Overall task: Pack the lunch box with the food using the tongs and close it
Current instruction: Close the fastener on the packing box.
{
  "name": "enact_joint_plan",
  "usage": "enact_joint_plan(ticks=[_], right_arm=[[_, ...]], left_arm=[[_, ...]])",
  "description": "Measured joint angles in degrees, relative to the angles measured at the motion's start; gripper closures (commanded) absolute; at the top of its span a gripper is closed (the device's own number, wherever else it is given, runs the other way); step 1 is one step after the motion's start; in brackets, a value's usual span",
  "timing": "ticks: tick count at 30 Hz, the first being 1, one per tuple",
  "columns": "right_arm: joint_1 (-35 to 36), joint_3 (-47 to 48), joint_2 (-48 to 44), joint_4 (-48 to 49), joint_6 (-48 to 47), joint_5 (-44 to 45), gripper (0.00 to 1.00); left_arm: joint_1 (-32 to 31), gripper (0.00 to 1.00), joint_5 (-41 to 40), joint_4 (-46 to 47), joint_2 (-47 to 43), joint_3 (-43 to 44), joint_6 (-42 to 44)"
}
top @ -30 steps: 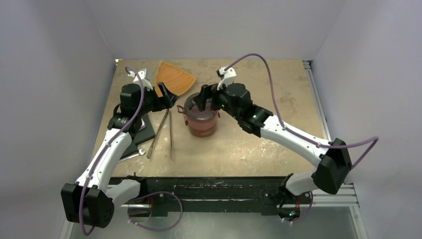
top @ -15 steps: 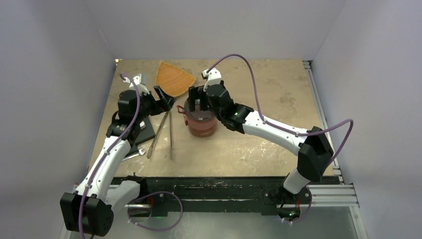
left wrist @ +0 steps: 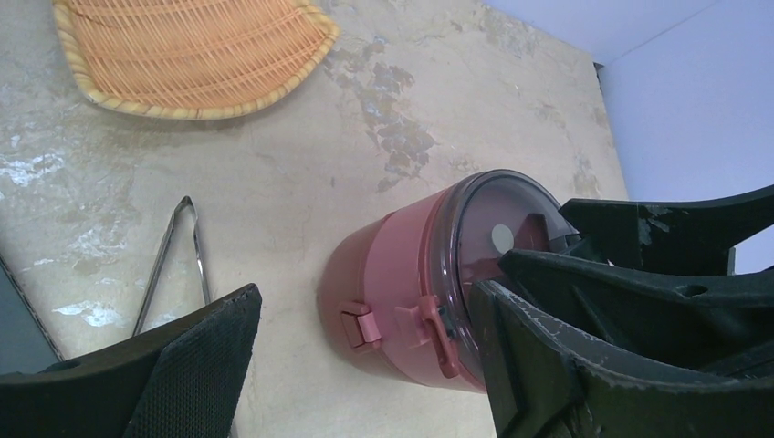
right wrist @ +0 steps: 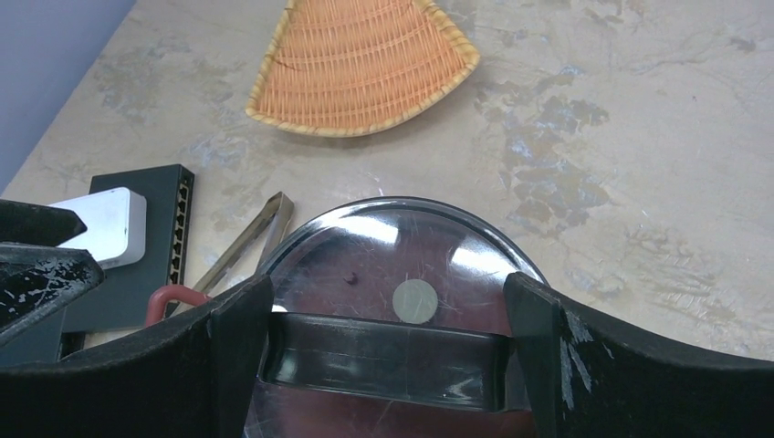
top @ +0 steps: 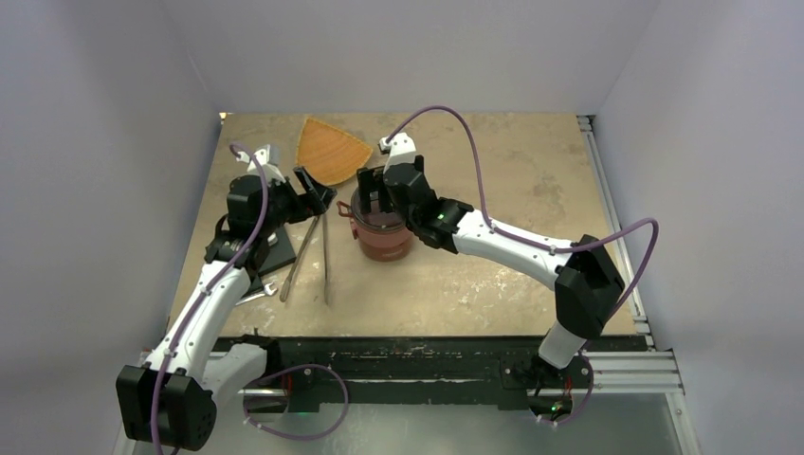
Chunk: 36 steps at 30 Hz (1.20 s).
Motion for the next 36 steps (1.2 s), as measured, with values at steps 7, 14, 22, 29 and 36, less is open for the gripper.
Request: enact_joint_plan(ticks=[7,14,22,29,36], right_arm=[[0.9,-1.9,0.0,2.8,-0.1,2.6,0.18],[1.7,-5.5,-0.4,8.5,-0.5,4.8,0.2],[1.8,-7.6,-0.8,12.2,-0.6,5.9,0.2],[1.8,-7.9,-0.8,12.7,-0.6,5.9,0.2],[1.8,-8.0,-0.8,13.0,-0.6,5.9,0.2]], left_arm=[[0.0,0.2,0.3,1.8,-1.0,-4.5,-2.5],[0.0,0.24,2.2,5.7,-0.7,-7.8,-5.4],[0.0,0.52,3.6,9.5,2.3,-8.5,-5.9],[0.0,0.57,5.8,13.9,4.8,-12.8,-7.8],[0.0,0.58,7.9,16.8,7.3,-13.6,-8.8]])
